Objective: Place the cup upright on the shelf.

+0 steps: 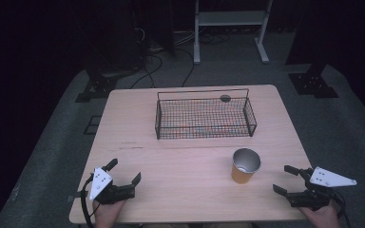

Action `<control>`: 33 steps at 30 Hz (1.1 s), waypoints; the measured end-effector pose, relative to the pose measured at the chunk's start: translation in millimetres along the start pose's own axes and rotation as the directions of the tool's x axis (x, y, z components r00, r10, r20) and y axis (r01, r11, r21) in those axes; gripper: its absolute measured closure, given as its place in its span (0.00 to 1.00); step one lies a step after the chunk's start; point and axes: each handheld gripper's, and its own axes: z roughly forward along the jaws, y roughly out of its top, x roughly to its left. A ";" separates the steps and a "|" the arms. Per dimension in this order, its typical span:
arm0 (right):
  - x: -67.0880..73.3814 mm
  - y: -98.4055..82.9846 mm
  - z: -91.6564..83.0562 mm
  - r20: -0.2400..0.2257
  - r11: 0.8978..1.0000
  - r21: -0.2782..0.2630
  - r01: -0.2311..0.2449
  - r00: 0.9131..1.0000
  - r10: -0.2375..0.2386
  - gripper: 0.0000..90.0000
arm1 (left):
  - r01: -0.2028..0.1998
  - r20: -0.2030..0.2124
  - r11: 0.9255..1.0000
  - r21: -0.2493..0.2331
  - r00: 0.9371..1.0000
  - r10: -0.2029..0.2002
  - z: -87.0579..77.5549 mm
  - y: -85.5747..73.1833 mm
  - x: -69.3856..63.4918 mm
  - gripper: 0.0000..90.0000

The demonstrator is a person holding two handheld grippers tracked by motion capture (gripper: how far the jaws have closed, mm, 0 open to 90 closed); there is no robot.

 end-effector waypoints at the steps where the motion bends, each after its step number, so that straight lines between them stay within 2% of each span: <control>1: 0.0 0.2 -0.2 0.000 1.000 0.002 0.001 1.000 -0.001 0.14 | -0.001 -0.001 1.000 0.000 1.000 0.001 0.1 0.1 -0.4 0.00; 13: 2.0 2.7 4.5 -0.013 1.000 0.000 0.007 1.000 -0.007 0.14 | -0.001 0.003 1.000 -0.001 1.000 0.001 0.1 -0.4 -0.3 0.00; 20: 5.4 9.1 15.7 -0.027 1.000 0.009 0.020 0.999 -0.019 0.14 | -0.011 0.011 1.000 -0.001 1.000 0.011 0.3 0.0 -1.0 0.00; 33: 12.4 20.5 36.1 -0.046 0.999 0.007 0.034 0.998 -0.034 0.14 | -0.010 0.000 1.000 -0.015 1.000 0.010 -6.3 0.5 0.8 0.00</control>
